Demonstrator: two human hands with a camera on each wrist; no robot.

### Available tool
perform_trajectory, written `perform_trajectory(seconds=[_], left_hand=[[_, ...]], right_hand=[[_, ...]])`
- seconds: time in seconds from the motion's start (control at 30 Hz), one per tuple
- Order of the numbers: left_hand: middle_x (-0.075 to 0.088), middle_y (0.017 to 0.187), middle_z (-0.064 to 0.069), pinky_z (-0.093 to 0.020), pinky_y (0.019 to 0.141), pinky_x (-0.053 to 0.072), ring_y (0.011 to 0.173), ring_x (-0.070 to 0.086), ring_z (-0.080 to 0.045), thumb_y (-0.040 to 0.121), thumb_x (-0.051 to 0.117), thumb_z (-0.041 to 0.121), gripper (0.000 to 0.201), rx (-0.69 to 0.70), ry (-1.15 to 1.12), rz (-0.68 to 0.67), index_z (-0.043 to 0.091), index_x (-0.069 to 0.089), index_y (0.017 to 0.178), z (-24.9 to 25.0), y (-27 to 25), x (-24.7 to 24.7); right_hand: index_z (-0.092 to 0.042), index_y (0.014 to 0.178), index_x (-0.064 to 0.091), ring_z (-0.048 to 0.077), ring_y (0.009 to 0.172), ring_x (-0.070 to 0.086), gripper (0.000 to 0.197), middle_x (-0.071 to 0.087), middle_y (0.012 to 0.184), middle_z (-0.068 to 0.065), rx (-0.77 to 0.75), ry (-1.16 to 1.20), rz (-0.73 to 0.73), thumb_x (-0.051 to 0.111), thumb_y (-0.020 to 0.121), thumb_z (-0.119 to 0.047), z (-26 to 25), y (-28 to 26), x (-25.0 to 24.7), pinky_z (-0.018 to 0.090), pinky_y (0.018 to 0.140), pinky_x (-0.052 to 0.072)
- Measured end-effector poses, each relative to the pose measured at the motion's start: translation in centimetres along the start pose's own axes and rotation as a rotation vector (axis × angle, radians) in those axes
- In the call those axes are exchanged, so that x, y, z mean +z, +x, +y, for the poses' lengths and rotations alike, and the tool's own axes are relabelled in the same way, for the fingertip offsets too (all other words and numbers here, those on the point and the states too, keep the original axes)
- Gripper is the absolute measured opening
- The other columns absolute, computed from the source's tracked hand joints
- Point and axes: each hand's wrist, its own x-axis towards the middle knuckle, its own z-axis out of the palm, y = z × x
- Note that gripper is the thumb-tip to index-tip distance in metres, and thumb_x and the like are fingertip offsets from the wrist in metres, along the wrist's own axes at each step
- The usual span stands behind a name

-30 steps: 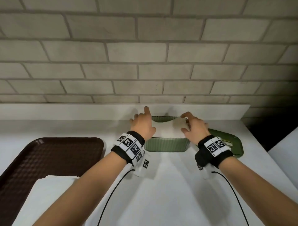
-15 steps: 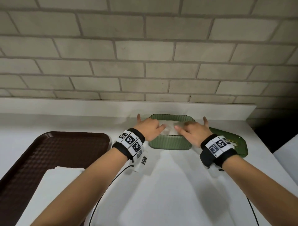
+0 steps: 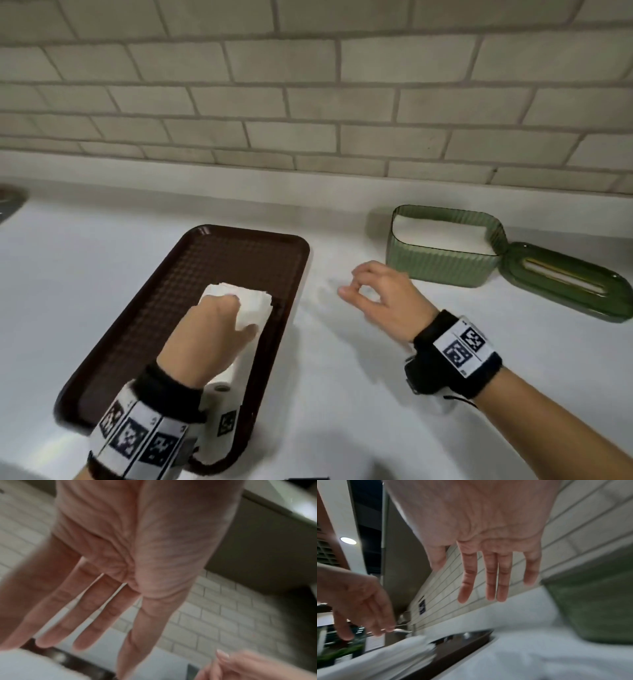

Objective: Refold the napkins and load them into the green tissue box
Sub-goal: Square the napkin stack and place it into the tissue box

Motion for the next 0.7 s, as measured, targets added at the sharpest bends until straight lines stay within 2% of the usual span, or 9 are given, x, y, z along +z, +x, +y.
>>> perform_trajectory(seconds=[0.07,0.1,0.2,0.27,0.4,0.5,0.57,0.63,0.7], left_hand=[[0.067,0.108,-0.006,-0.029,0.081,0.052,0.093,0.067,-0.021,0.087,0.062,0.052,0.051,-0.093,0.038,-0.037,0.01,0.059,0.116,-1.8,-1.0,2.0],[0.067,0.104,-0.003,-0.031,0.081,0.054,0.089,0.067,-0.019,0.084,0.063,0.056,0.054,-0.101,0.019,-0.033,0.012,0.059,0.114,-2.4,-1.4,2.9],[0.065,0.101,0.004,-0.026,0.078,0.052,0.088,0.063,-0.013,0.082,0.062,0.059,0.046,-0.074,0.077,0.025,0.019,0.057,0.104,-3.2,-2.1,5.0],[0.062,0.103,0.005,-0.022,0.075,0.047,0.091,0.062,-0.013,0.086,0.058,0.056,0.041,-0.075,0.17,0.061,0.02,0.053,0.104,-3.0,-2.2,5.7],[0.063,0.102,0.001,-0.022,0.072,0.041,0.092,0.063,-0.017,0.092,0.054,0.043,0.029,-0.118,0.201,0.045,0.016,0.054,0.102,-2.9,-1.7,5.8],[0.063,0.091,-0.002,-0.023,0.066,0.039,0.078,0.06,-0.02,0.087,0.058,0.033,0.02,-0.094,0.099,0.066,0.015,0.052,0.093,-3.6,-1.2,5.3],[0.061,0.085,0.001,-0.023,0.064,0.041,0.07,0.055,-0.017,0.084,0.062,0.039,0.03,-0.068,0.088,0.062,0.015,0.051,0.098,-3.7,-1.4,5.1],[0.055,0.08,0.004,-0.021,0.062,0.04,0.066,0.049,-0.014,0.083,0.063,0.048,0.038,-0.054,0.169,0.058,0.016,0.049,0.101,-3.2,-1.7,5.1],[0.048,0.08,0.004,-0.021,0.062,0.036,0.068,0.047,-0.014,0.086,0.059,0.046,0.034,-0.044,0.241,0.057,0.017,0.045,0.097,-2.6,-2.1,5.4]], right_hand=[[-0.029,0.097,0.062,0.008,0.106,0.055,0.027,0.056,0.113,-0.011,-0.086,0.095,-0.075,0.055,0.087,-0.053,-1.7,0.5,2.8,0.038,0.094,0.048],[-0.028,0.106,0.061,0.009,0.107,0.056,0.024,0.056,0.117,-0.01,-0.137,0.13,-0.107,0.06,0.087,-0.042,-2.7,0.7,4.0,0.037,0.093,0.049],[-0.03,0.128,0.054,0.009,0.124,0.049,0.041,0.05,0.137,-0.01,-0.261,0.115,-0.172,0.064,0.088,-0.026,-5.5,1.4,6.7,0.032,0.103,0.044],[-0.031,0.135,0.049,0.012,0.134,0.042,0.051,0.043,0.147,-0.008,-0.311,0.06,-0.195,0.065,0.088,-0.022,-6.9,2.0,8.2,0.036,0.109,0.038],[-0.028,0.142,0.042,0.017,0.138,0.037,0.06,0.034,0.154,-0.005,-0.309,0.001,-0.252,0.065,0.088,-0.02,-8.3,2.8,10.0,0.039,0.112,0.035],[-0.029,0.143,0.034,0.022,0.12,0.054,0.068,0.023,0.155,-0.006,-0.248,0.085,-0.243,0.069,0.085,-0.018,-8.6,2.9,10.3,0.033,0.098,0.049],[-0.03,0.142,0.032,0.024,0.104,0.061,0.071,0.02,0.153,-0.007,-0.205,0.123,-0.218,0.071,0.083,-0.021,-8.4,2.9,10.1,0.033,0.088,0.054],[-0.029,0.14,0.034,0.022,0.106,0.06,0.069,0.026,0.148,-0.006,-0.178,0.157,-0.22,0.072,0.083,-0.022,-8.3,2.8,9.9,0.035,0.09,0.053],[-0.027,0.139,0.035,0.02,0.113,0.057,0.067,0.033,0.145,-0.005,-0.152,0.158,-0.25,0.071,0.083,-0.022,-8.0,2.7,9.9,0.036,0.094,0.051]])
